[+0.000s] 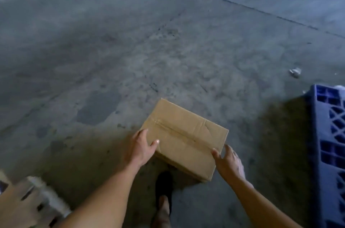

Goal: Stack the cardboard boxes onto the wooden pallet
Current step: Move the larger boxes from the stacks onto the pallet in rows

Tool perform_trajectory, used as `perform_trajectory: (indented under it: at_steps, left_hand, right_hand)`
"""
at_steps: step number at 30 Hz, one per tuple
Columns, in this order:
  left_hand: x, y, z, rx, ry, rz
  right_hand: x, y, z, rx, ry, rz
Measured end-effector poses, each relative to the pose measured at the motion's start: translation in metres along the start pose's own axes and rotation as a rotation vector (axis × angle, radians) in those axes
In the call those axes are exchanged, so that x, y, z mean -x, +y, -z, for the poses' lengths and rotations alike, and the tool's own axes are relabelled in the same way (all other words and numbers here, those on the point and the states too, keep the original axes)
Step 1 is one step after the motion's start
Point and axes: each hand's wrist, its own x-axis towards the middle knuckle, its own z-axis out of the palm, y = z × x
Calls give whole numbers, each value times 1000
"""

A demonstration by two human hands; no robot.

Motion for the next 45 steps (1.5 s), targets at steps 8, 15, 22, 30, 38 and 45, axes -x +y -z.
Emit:
perform_trajectory:
  at_steps: [8, 15, 22, 30, 38, 45]
  left_hand:
    - [-151, -85, -86, -64, -157, 54]
    - [-208, -150, -143, -108, -229, 181]
    - [-222, -163, -148, 21, -329, 246]
    - [-172, -101, -86, 414, -132, 202]
    - [-21, -44, -25, 922, -4, 348]
    - [173, 13, 8, 1091, 246, 270]
  right_hand:
    - [-78, 32, -139, -49, -83, -426]
    - [-114, 77, -197, -112, -93, -667]
    - [-121, 85, -202, -264, -59, -695]
    - [-113, 73, -100, -563, 189, -457]
    - [-53, 77, 20, -820, 145, -265]
    - [38, 107, 135, -844, 1, 84]
